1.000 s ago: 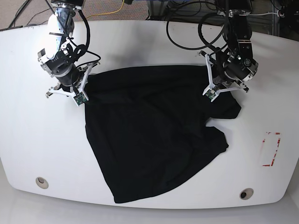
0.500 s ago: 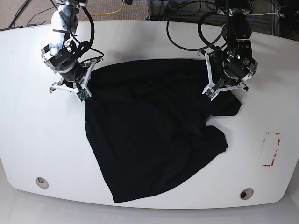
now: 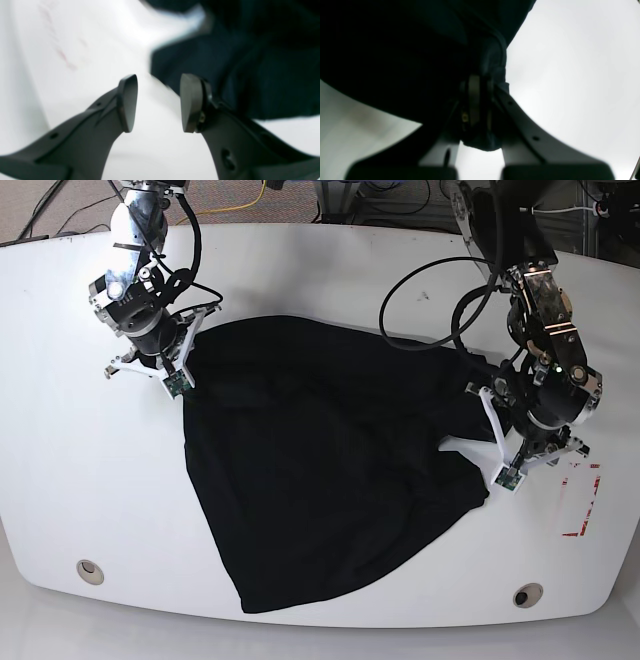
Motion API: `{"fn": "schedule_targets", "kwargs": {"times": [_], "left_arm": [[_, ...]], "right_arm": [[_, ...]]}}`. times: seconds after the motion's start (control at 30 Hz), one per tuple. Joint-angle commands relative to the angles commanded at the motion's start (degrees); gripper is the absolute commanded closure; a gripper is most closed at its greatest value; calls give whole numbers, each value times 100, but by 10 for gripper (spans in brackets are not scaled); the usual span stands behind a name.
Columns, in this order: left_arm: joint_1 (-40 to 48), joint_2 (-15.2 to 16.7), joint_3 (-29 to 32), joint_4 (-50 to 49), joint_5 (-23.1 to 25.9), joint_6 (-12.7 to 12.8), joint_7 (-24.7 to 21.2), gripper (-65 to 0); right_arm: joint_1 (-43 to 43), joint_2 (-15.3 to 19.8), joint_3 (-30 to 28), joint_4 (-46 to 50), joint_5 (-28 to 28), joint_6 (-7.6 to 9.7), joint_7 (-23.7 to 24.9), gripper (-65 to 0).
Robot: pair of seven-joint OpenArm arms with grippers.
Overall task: Layout the t-shirt on the table in an organized manner, then fold the t-shirt properly
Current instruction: 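Release the left gripper and regrasp the t-shirt edge further along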
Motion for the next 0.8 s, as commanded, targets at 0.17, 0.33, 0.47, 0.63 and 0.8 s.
{"fn": "schedule_targets", "kwargs": {"times": [0.17,0.33,0.47,0.63,0.8], "left_arm": [[53,-35,193,0,9,0,0,-265],[149,-53,-79,-18,26,0,0,-265],[35,-18,-422,-176,35,0,-163,-267],[-448,-18,-738,-765,44,0,-295,-267],[-1011,0,-1090,-1538,18,0,-743,-267]], "right_arm": [[0,0,9,0,0,0,0,0],[0,0,18,0,0,0,0,0],[0,-9,9,0,18,0,0,0],[0,-114,9,0,0,0,0,0],[-53,-167,18,0,-9,0,0,0]]}}
